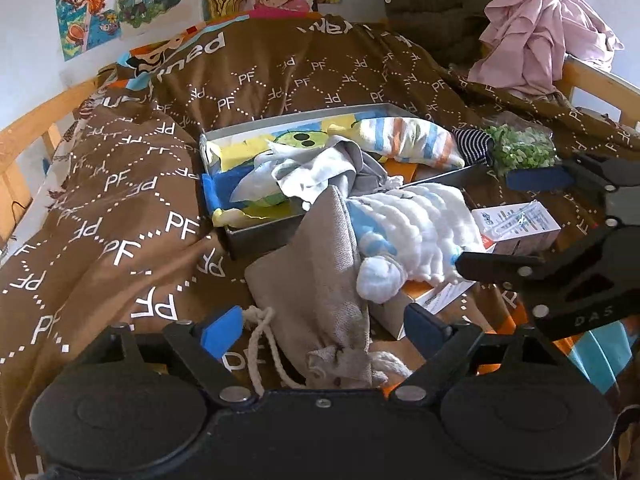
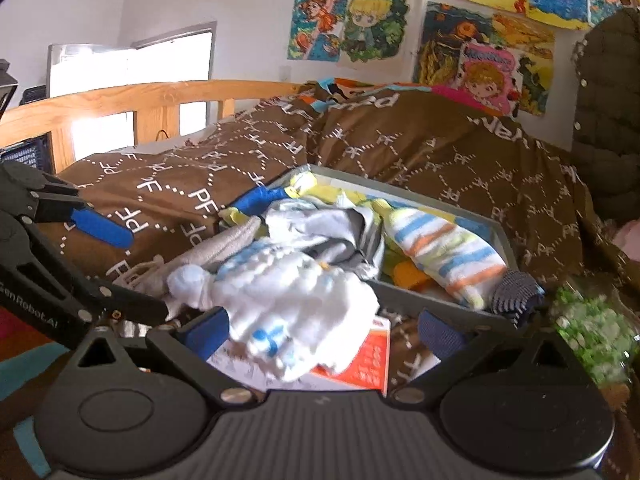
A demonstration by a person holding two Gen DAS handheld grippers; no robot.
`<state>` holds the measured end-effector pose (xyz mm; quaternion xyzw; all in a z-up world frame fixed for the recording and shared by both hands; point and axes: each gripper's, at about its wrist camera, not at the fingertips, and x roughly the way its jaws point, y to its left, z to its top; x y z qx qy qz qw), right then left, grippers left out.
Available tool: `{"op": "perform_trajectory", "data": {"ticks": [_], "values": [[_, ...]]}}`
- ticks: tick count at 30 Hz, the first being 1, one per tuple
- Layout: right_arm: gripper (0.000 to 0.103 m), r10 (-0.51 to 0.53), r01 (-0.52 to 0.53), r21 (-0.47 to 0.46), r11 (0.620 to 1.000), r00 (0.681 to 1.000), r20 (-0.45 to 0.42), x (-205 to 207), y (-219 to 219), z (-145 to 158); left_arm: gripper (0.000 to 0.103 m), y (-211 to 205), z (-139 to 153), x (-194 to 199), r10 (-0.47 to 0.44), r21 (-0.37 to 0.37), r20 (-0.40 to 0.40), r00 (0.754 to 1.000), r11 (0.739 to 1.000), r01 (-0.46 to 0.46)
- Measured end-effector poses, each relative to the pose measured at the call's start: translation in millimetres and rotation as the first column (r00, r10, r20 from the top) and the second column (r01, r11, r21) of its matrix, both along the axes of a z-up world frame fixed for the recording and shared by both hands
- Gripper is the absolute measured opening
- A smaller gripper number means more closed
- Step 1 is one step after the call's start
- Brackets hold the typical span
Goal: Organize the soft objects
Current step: 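Grasp the grey drawstring bag with the left tool while the right tool grasps the white fluffy cloth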
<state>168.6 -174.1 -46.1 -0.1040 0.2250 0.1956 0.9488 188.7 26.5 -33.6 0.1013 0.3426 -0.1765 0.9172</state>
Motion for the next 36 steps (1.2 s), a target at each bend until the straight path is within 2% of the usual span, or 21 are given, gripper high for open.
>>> {"op": "perform_trajectory", "data": {"ticks": [5, 10, 16, 20, 22, 29, 32, 34, 36], "values": [[0.103, 0.059, -0.059, -0.012, 0.998, 0.998, 0.015, 5.6, 7.9, -3.8, 0.076, 4.3, -3.2, 7.1, 0.008, -0.030, -0.036, 0.999, 1.000, -0.009], [0.102, 0.068, -0.068, 0.009, 0.998, 0.998, -0.004, 14.5, 10.3, -6.1, 0.058, 4.3, -9.0, 11.8, -0.002, -0.044, -0.091, 0.996, 0.999, -0.002], [0.099, 0.059, -0.055, 0.064, 0.996, 0.997, -0.056, 24.9, 4.5, -8.5, 0.051, 0.9, -13.8, 12.5, -0.008, -0.015, -0.113, 0.994, 1.000, 0.006], [0.094, 0.067, -0.060, 0.080, 0.995, 0.994, -0.083, 26.8, 3.6, -10.4, 0.044, 3.3, -12.8, 12.9, 0.007, -0.029, -0.111, 0.994, 1.000, -0.010], [0.088, 0.074, -0.065, 0.092, 0.994, 0.993, -0.097, 27.3, 3.7, -10.7, 0.037, 4.5, -9.9, 12.5, 0.013, -0.039, -0.100, 0.995, 0.999, -0.017], [0.072, 0.081, -0.054, 0.154, 0.987, 0.981, -0.176, 32.6, -3.0, -14.2, 0.032, 8.5, -8.5, 15.7, 0.037, -0.072, -0.124, 0.992, 0.996, -0.047], [0.060, 0.083, -0.048, 0.181, 0.982, 0.978, -0.193, 33.2, -3.9, -13.4, 0.031, 11.3, -7.7, 17.0, 0.048, -0.096, -0.131, 0.990, 0.994, -0.061], [0.041, 0.073, -0.032, 0.201, 0.979, 0.976, -0.204, 34.3, -7.3, -10.9, 0.025, 12.7, -7.1, 17.6, 0.051, -0.109, -0.130, 0.990, 0.992, -0.066], [0.031, 0.069, -0.015, 0.237, 0.971, 0.973, -0.221, 36.1, -11.8, -8.0, 0.025, 13.5, -6.0, 17.7, 0.058, -0.118, -0.126, 0.990, 0.990, -0.073]]}}
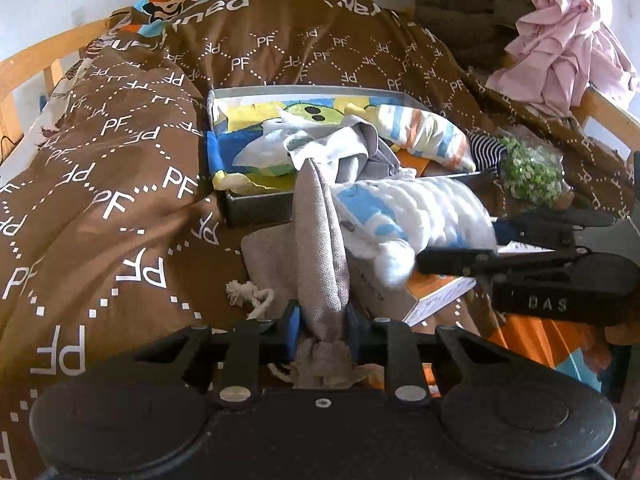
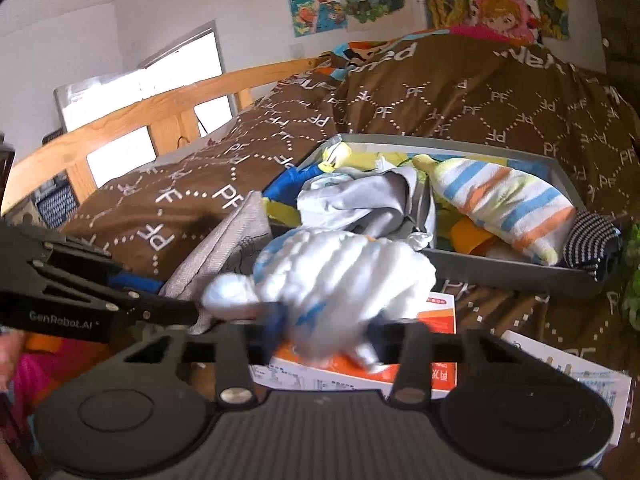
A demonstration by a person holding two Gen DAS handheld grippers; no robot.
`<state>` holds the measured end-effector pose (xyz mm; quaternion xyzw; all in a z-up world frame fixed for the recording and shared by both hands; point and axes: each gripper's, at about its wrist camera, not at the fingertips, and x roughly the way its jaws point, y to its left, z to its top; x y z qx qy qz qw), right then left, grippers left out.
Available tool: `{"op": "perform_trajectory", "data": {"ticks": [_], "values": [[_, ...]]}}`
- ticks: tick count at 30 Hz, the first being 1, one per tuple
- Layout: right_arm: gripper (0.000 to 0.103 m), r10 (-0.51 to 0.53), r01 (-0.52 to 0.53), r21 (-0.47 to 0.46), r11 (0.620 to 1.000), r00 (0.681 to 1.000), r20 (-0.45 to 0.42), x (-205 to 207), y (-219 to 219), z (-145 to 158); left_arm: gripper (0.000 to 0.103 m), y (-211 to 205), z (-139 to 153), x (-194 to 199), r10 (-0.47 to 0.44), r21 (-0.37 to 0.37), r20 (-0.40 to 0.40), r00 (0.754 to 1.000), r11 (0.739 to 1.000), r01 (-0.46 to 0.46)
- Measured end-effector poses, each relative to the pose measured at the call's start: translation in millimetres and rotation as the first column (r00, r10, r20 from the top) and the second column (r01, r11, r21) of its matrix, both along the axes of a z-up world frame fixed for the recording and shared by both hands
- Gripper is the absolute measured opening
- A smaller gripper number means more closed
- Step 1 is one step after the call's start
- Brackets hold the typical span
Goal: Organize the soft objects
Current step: 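Grasp the grey drawstring bag with the left tool while the right tool grasps the white fluffy cloth, then carry the grey bag with the left tool while the right tool carries the white cloth over the tray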
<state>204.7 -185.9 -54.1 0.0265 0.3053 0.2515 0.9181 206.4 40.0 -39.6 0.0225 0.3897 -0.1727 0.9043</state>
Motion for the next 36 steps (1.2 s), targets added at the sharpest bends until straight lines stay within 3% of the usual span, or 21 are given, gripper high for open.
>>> {"op": "perform_trajectory", "data": {"ticks": [7, 16, 21, 27, 36], "values": [[0.019, -0.020, 0.024, 0.096, 0.995, 0.999, -0.038, 3.2, -12.7, 8.0, 0.022, -1.6, 2.8, -3.5, -0.002, -0.027, 0.021, 1.000, 1.000, 0.002], [0.012, -0.064, 0.067, 0.108, 0.992, 0.997, -0.033, 3.6, -17.4, 14.7, 0.015, 1.2, 11.0, -7.8, 0.019, -0.084, 0.086, 0.996, 0.996, -0.012], [0.011, -0.068, 0.066, 0.049, 0.997, 0.997, 0.043, -3.7, -10.0, 20.6, 0.014, 3.2, 13.6, -9.2, 0.038, -0.102, 0.112, 0.993, 0.994, -0.026], [0.010, -0.028, 0.055, -0.122, 0.991, 0.976, 0.215, -22.4, 8.9, 26.4, 0.013, 6.7, 24.1, -16.0, 0.059, -0.143, 0.196, 0.979, 0.989, -0.031], [0.010, -0.034, 0.077, -0.140, 0.987, 0.958, 0.285, -25.3, 8.0, 34.5, 0.014, 2.2, 35.3, -24.9, 0.067, -0.164, 0.279, 0.958, 0.986, -0.021]]}}
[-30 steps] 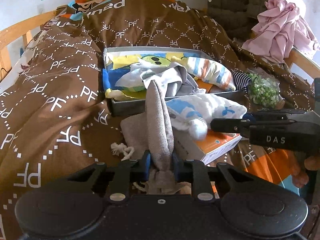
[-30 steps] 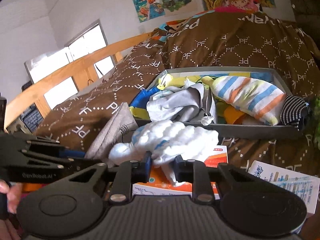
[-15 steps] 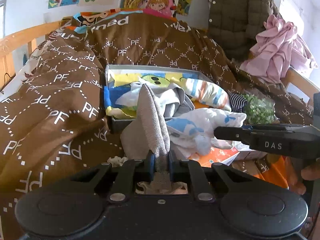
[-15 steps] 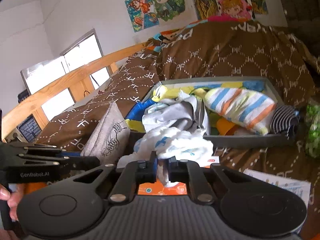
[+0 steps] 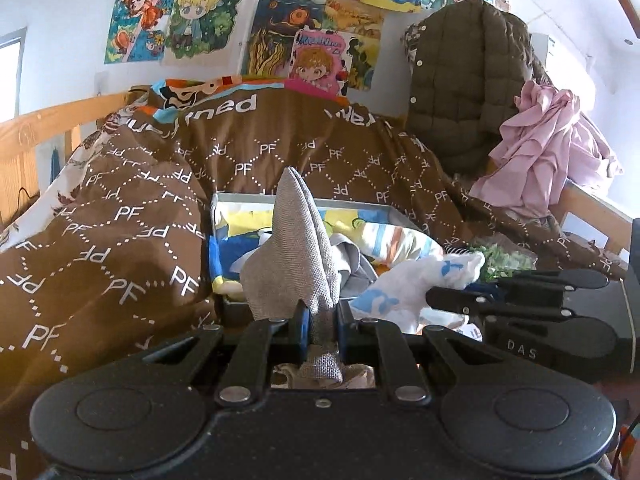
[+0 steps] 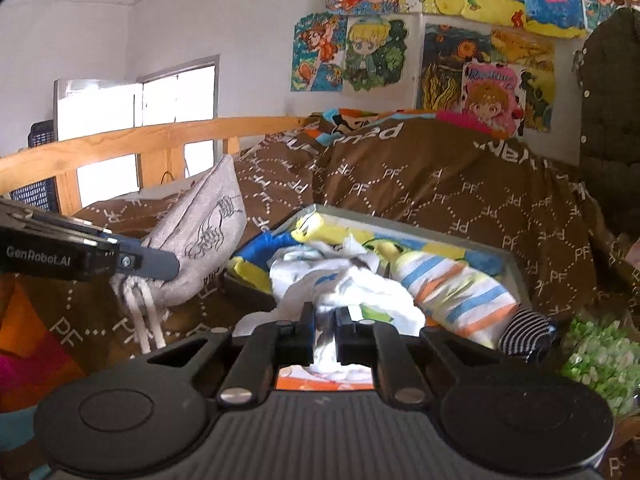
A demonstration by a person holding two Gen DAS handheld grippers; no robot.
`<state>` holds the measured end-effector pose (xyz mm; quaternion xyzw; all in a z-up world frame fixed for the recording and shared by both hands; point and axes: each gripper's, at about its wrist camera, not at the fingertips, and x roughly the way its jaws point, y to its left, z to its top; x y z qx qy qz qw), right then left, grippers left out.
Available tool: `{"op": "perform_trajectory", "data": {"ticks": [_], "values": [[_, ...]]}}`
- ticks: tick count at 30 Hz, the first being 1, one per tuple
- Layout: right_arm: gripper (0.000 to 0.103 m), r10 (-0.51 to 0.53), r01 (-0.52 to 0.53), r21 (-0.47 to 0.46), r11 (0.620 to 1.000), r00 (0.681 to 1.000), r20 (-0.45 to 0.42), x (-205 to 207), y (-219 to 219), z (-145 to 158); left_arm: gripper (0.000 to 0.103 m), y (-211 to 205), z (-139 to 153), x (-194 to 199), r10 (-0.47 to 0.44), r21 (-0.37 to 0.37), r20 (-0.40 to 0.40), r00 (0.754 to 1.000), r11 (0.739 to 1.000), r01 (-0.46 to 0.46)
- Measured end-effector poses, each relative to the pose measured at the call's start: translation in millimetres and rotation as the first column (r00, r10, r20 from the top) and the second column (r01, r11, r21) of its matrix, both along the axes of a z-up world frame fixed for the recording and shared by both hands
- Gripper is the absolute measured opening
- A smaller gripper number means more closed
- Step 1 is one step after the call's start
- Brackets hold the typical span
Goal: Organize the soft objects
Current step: 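Carry the grey bag with the left tool while the right tool carries the white cloth over the tray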
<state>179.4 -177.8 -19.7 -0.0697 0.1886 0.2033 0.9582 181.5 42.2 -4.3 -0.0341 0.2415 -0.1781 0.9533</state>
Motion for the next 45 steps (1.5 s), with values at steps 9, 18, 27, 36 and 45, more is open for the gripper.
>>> {"op": "perform_trajectory", "data": {"ticks": [9, 18, 27, 36, 45], "values": [[0.010, -0.034, 0.031, 0.043, 0.999, 0.997, 0.076, 24.5, -21.4, 17.2, 0.013, -7.8, 22.6, 9.0, -0.002, -0.039, 0.055, 0.998, 0.999, 0.004], [0.010, -0.149, 0.135, 0.153, 0.979, 0.985, 0.086, 85.2, -63.5, 21.9, 0.014, -49.4, 46.0, 92.6, -0.001, -0.033, 0.158, 0.987, 0.999, 0.007], [0.010, -0.242, 0.230, 0.216, 0.949, 0.970, 0.028, 132.4, -91.2, 6.0, 0.014, -101.0, 33.6, 175.3, 0.009, -0.065, 0.154, 0.988, 0.998, 0.001], [0.010, -0.275, 0.282, 0.280, 0.918, 0.959, -0.063, 157.6, -105.1, -5.0, 0.014, -115.1, -2.2, 211.3, 0.015, -0.091, 0.000, 1.000, 0.996, -0.015], [0.010, -0.293, 0.337, 0.312, 0.889, 0.939, -0.181, 169.8, -116.1, -19.4, 0.014, -111.1, -31.3, 217.5, 0.056, -0.068, -0.123, 0.991, 0.996, -0.064]]}}
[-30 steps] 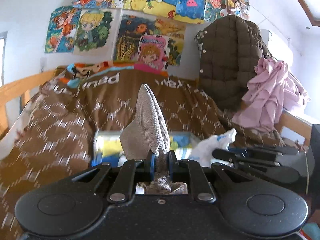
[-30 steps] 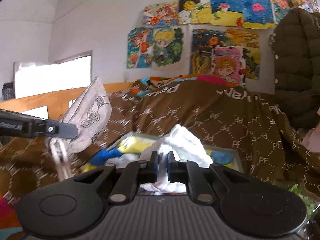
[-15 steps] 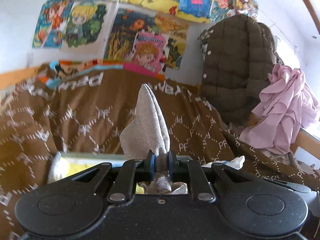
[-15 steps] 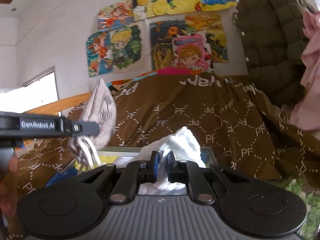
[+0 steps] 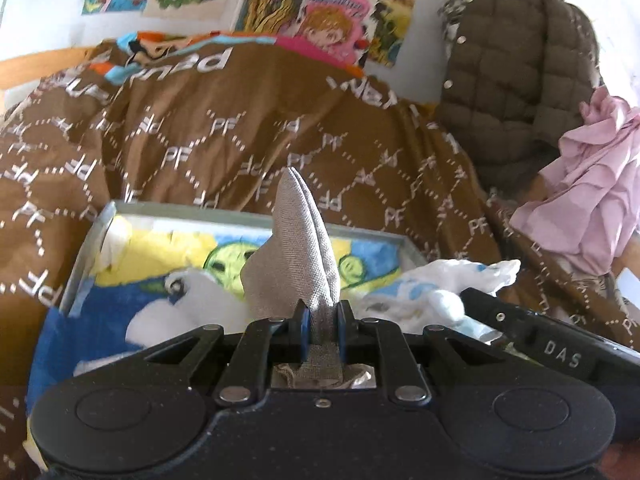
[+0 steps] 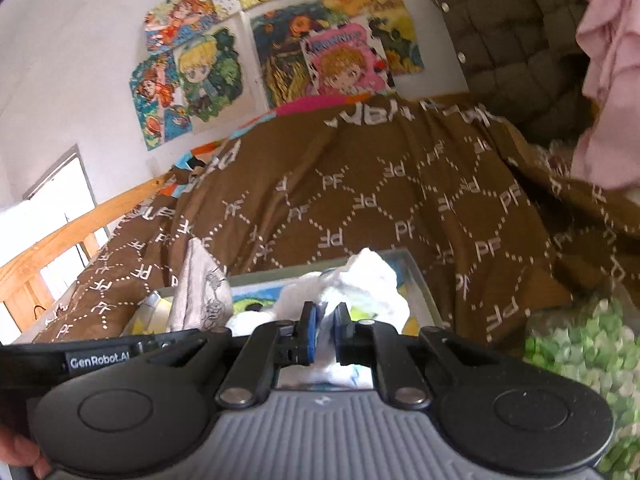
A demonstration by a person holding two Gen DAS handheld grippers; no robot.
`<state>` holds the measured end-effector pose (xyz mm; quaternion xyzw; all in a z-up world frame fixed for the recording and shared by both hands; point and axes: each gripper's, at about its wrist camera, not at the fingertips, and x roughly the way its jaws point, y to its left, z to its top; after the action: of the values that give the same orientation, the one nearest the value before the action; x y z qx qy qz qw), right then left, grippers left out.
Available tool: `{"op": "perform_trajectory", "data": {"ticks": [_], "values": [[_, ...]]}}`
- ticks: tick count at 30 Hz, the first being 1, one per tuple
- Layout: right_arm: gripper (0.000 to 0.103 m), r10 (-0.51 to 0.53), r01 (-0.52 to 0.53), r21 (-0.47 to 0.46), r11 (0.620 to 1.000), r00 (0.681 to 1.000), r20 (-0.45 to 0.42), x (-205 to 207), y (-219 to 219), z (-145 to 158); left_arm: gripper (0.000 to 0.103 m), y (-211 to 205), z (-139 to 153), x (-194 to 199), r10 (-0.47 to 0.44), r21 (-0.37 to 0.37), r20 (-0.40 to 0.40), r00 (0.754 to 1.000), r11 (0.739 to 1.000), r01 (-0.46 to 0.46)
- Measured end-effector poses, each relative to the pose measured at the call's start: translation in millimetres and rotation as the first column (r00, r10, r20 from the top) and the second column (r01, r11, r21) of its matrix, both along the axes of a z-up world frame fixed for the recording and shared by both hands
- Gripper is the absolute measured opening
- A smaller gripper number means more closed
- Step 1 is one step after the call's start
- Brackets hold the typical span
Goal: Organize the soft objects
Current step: 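Carry the grey bag with the left tool while the right tool carries the white cloth over the tray, then release the grey bag into the tray while the right tool releases the white cloth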
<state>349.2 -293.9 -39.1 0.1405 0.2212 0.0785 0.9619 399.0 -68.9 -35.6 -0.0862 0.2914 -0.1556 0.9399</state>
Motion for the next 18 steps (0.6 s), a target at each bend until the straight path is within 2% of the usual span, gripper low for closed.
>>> {"op": "perform_trajectory", "data": {"ticks": [6, 12, 14, 18], "values": [[0.012, -0.013, 0.015, 0.031, 0.999, 0.999, -0.038, 4.1, -5.6, -9.7, 0.015, -8.5, -4.0, 0.1, -0.016, 0.054, -0.014, 1.000, 0.998, 0.017], [0.022, -0.022, 0.025, 0.056, 0.998, 0.999, -0.047, 5.3, -10.6, -12.1, 0.017, -16.3, -4.7, 0.7, -0.023, 0.080, -0.013, 1.000, 0.997, 0.024], [0.024, -0.025, 0.028, 0.060, 0.998, 0.999, -0.045, 4.5, -11.8, -12.1, 0.019, -17.7, -4.2, -0.2, -0.022, 0.089, -0.012, 1.000, 0.996, 0.023], [0.033, -0.031, 0.034, 0.065, 0.997, 0.998, -0.045, 3.0, -13.8, -11.2, 0.026, -18.2, -1.1, -1.3, -0.015, 0.090, -0.013, 1.000, 0.996, 0.017]]}}
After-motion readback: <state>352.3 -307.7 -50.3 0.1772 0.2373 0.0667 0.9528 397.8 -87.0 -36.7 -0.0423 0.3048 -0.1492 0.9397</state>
